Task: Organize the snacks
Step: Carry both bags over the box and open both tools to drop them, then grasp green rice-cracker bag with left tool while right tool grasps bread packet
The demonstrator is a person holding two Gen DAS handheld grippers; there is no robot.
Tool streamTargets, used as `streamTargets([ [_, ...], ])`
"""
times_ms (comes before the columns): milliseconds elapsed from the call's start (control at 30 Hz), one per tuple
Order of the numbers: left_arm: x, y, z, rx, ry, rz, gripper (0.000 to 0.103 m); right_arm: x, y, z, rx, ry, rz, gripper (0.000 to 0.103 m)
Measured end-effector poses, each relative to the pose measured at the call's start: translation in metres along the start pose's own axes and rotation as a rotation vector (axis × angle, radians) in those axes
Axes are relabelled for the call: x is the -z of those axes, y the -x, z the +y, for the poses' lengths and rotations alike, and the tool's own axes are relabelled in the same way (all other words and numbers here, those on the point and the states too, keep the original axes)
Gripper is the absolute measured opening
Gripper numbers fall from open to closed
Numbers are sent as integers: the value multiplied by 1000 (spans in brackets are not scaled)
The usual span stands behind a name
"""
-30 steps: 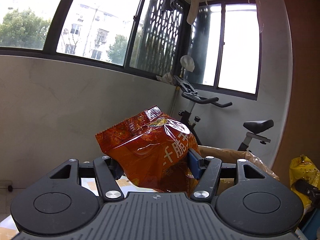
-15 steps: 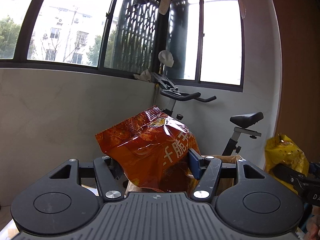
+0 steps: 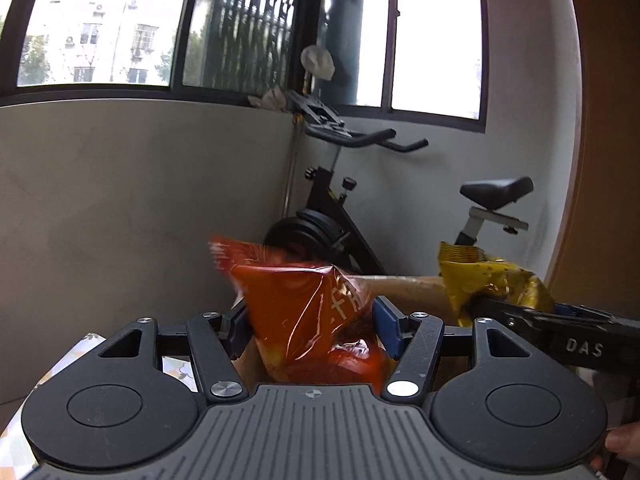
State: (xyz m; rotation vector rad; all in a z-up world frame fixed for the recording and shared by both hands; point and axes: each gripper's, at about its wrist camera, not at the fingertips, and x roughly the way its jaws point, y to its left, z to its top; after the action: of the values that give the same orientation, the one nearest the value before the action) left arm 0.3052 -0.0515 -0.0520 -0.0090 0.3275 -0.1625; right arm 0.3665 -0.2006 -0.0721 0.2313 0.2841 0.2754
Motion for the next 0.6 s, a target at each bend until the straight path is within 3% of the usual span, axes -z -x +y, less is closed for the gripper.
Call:
streamTargets([
  [267,4,2,4,6,-19,20,84,1,4,-5,34,-29,50,93],
  [600,9,33,22,20,72,64,84,16,45,15,57,40,30,94],
])
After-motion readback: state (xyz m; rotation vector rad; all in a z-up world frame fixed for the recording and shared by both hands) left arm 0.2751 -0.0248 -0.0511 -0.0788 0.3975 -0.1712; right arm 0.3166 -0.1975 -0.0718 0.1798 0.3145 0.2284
